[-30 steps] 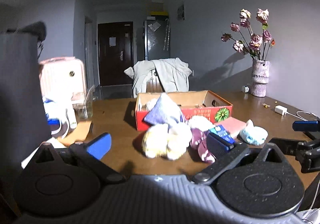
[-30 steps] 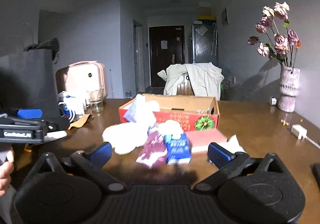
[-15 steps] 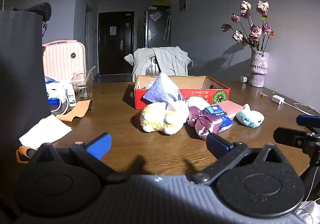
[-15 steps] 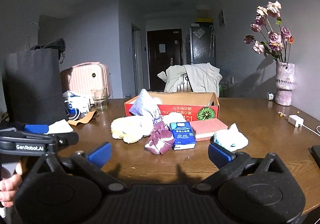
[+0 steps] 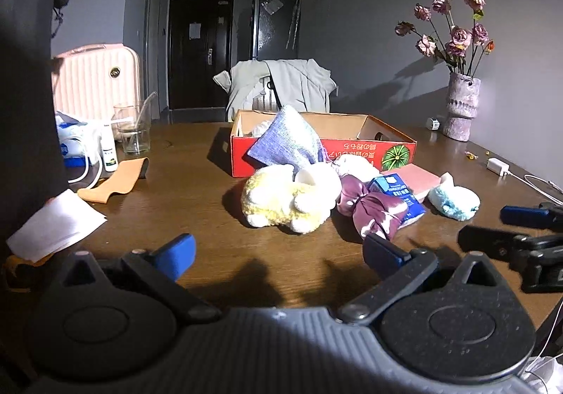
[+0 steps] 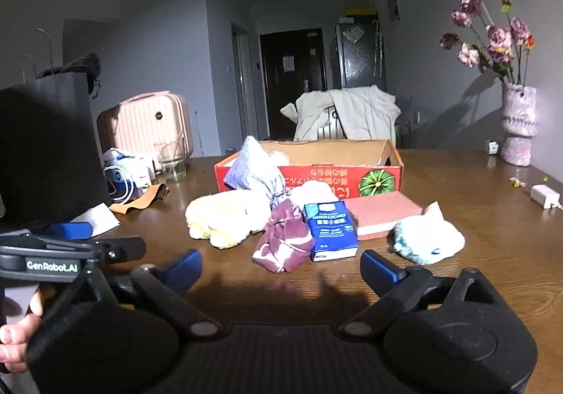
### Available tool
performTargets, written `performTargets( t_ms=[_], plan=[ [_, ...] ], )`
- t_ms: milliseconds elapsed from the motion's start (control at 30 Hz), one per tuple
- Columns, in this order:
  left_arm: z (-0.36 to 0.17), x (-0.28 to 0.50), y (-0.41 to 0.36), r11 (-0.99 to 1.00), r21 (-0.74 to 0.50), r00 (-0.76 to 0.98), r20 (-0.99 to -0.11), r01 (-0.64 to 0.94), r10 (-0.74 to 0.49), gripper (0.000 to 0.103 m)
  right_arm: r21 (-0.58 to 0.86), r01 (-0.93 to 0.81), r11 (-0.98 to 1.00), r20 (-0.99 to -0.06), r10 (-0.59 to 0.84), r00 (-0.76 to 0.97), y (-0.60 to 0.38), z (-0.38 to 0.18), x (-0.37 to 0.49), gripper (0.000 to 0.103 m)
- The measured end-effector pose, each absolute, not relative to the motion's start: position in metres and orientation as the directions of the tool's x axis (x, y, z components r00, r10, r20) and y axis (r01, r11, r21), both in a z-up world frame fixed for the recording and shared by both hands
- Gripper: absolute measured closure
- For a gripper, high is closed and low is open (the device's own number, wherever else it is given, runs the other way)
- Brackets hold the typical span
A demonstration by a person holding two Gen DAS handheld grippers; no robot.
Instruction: Organize soft objects
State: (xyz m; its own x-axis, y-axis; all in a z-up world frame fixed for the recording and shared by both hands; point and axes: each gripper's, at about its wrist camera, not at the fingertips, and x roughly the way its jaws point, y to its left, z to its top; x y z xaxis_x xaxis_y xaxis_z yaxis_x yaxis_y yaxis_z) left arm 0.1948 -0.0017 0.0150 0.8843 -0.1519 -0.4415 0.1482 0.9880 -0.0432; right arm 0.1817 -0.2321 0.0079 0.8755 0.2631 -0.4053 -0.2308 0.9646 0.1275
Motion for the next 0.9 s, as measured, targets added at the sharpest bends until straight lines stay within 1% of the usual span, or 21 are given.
performTargets(
  t_ms=[133, 200, 333, 400, 433, 467, 500, 600, 667, 767, 833, 867, 900],
  plan=[
    [0.008, 0.215, -0.001, 0.989, -0.038, 0.874, -0.464, 0.144, -0.145, 0.0, 0.157, -0.22, 0.963, -0.447, 0.268, 0.853, -0.224, -0.004, 0.216, 0.022],
    [0.005, 0.225, 0.001, 0.989, -0.034, 0.871, -0.47, 0.142, -0.141, 0.0, 0.162, -0.212, 0.964, -0.459, 0.264, 0.848, -0.217, -0.009, 0.235, 0.032],
    [0.0, 0.24, 0.009, 0.991, -0.044, 0.863, -0.487, 0.127, -0.132, 0.0, 0.116, -0.162, 0.98, -0.506, 0.199, 0.839, -0.203, -0.019, 0.273, 0.045],
    [-0.002, 0.244, 0.013, 0.992, -0.045, 0.862, -0.491, 0.12, -0.126, 0.0, 0.091, -0.146, 0.985, -0.516, 0.172, 0.839, -0.198, -0.023, 0.286, 0.055],
    [-0.003, 0.245, 0.015, 0.992, -0.043, 0.862, -0.492, 0.117, -0.122, 0.0, 0.089, -0.142, 0.986, -0.525, 0.168, 0.835, -0.196, -0.026, 0.291, 0.058],
    [-0.004, 0.246, 0.016, 0.993, -0.04, 0.863, -0.491, 0.113, -0.118, 0.0, 0.091, -0.142, 0.986, -0.531, 0.168, 0.83, -0.197, -0.027, 0.294, 0.065],
    [-0.005, 0.246, 0.018, 0.993, -0.039, 0.864, -0.49, 0.112, -0.116, 0.0, 0.095, -0.148, 0.985, -0.529, 0.175, 0.83, -0.197, -0.029, 0.294, 0.071],
    [-0.006, 0.246, 0.021, 0.991, -0.061, 0.858, -0.497, 0.119, -0.133, 0.0, 0.115, -0.179, 0.977, -0.523, 0.213, 0.825, -0.201, -0.029, 0.286, 0.084],
    [-0.005, 0.245, 0.021, 0.988, -0.072, 0.855, -0.496, 0.134, -0.152, 0.0, 0.134, -0.221, 0.966, -0.523, 0.258, 0.812, -0.207, -0.027, 0.272, 0.087],
    [-0.002, 0.238, 0.014, 0.975, -0.094, 0.848, -0.481, 0.202, -0.222, 0.0, 0.15, -0.347, 0.926, -0.545, 0.37, 0.752, -0.219, -0.02, 0.244, 0.088],
    [0.0, 0.233, 0.006, 0.959, -0.118, 0.832, -0.477, 0.257, -0.282, 0.0, 0.15, -0.405, 0.902, -0.566, 0.414, 0.713, -0.231, -0.015, 0.227, 0.085],
    [0.001, 0.233, 0.002, 0.949, -0.135, 0.82, -0.478, 0.286, -0.315, 0.0, 0.14, -0.413, 0.9, -0.578, 0.414, 0.704, -0.237, -0.013, 0.222, 0.082],
    [0.001, 0.233, -0.003, 0.941, -0.149, 0.808, -0.483, 0.305, -0.338, 0.0, 0.126, -0.403, 0.907, -0.589, 0.395, 0.705, -0.245, -0.012, 0.22, 0.077]
  ],
)
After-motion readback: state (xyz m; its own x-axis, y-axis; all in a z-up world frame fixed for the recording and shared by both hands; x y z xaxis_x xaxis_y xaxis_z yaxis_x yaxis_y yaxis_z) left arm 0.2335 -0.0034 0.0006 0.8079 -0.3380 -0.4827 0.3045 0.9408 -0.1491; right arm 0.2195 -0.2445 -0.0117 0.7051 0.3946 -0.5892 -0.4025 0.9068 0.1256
